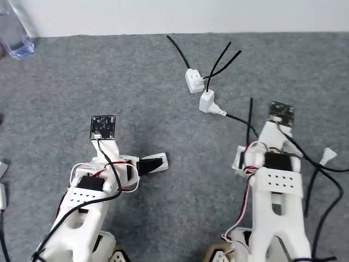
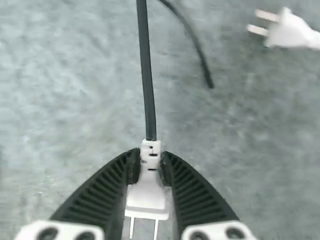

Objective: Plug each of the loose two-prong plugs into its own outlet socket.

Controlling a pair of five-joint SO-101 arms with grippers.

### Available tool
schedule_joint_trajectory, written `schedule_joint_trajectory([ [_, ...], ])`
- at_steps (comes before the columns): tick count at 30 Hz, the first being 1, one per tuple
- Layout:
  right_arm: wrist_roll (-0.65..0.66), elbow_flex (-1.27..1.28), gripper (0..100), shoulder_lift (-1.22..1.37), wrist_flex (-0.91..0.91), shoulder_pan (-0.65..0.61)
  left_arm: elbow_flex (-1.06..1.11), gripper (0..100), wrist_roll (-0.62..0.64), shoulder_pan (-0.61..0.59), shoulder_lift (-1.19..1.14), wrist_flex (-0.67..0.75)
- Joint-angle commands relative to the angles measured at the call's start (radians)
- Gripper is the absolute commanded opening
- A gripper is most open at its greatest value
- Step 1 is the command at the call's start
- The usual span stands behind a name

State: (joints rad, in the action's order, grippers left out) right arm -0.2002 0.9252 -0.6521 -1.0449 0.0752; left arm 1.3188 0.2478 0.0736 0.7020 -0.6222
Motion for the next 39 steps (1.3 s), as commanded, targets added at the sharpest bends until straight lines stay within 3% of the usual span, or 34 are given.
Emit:
schedule_joint_trajectory([
  [1,-0.054,0.031,0.9,-0.022,0.162,-0.077,-0.041,46,0.008,0.000,-0.002,0.014],
  [6,-0.512,0.262,0.8,-0.022,0.524,-0.064,-0.041,46,0.008,0.000,-0.002,0.014],
  [7,-0.548,0.296,0.8,-0.022,0.584,-0.071,-0.041,46,0.008,0.000,-0.002,0.014],
  [10,-0.575,0.365,0.8,-0.022,0.684,-0.110,-0.041,46,0.008,0.000,-0.002,0.014],
  [16,-0.569,0.404,0.9,-0.022,0.694,-0.145,-0.041,46,0.008,0.000,-0.002,0.015],
  [18,-0.539,0.417,1.2,-0.022,0.694,-0.171,-0.041,46,0.008,0.000,-0.002,0.015],
  [23,-0.310,0.428,4.1,-0.022,0.696,-0.213,-0.041,46,0.008,0.000,-0.003,0.015],
  [25,-0.195,0.430,11.7,-0.022,0.694,-0.209,-0.041,46,0.008,0.000,-0.003,0.015],
  [28,-0.049,0.422,30.8,-0.024,0.654,-0.211,-0.041,46,0.008,0.000,-0.005,0.015],
  [32,-0.035,0.368,54.2,-0.024,0.544,-0.209,-0.041,46,0.008,0.000,-0.005,0.015],
  [35,-0.002,0.259,61.0,-0.024,0.415,-0.199,-0.041,46,0.008,0.000,-0.003,0.015],
  [39,0.100,0.058,62.1,-0.024,0.182,-0.143,-0.041,46,0.008,0.000,-0.003,0.015],
])
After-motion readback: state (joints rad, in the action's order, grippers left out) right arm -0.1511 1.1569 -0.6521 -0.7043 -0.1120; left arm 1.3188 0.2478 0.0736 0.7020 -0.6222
